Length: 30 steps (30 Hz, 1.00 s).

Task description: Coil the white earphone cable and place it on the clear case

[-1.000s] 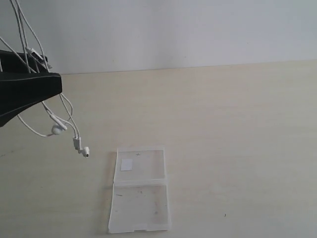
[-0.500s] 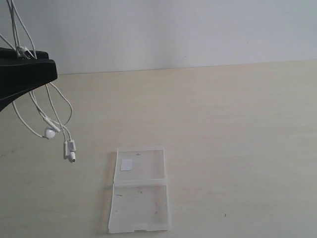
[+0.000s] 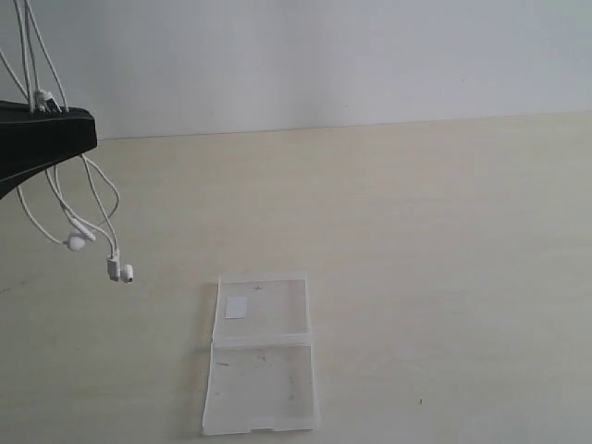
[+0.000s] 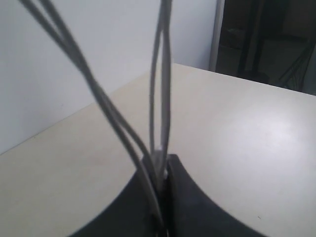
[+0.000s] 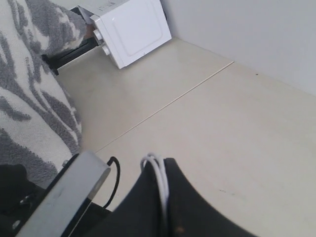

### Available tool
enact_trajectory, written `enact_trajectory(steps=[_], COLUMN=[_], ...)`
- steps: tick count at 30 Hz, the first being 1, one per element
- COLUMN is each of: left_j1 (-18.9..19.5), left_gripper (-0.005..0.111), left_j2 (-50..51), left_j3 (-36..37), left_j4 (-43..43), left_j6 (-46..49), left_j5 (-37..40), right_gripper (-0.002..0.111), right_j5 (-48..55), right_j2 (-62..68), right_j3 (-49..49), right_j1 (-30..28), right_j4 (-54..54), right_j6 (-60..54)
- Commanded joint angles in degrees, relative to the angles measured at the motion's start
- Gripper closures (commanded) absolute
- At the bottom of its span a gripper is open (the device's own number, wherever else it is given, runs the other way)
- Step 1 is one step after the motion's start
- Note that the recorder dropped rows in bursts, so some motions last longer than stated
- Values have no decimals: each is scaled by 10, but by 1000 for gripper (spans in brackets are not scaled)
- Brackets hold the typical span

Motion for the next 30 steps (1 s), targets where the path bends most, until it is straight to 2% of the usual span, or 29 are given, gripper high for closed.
enact_trajectory(steps=[1,11,18,30], left_j1=[-5,-5,-5,-5], left_gripper=[107,104,75,75], left_j2=[0,0,0,0], left_j3=[3,3,3,3], left_j4=[4,4,1,1], left_j6=[-4,-4,-4,-3], left_j5=[-7,-7,-7,-7], right_gripper=[108,108,108,108], right_j5=[-17,-29,-28,-29], right_j2=[-5,-5,-5,-4], right_j3=[-3,-3,-3,-3], right_j1=[0,0,0,0], right_j4=[-30,-30,-27,-11], right_j6=[14,14,13,11])
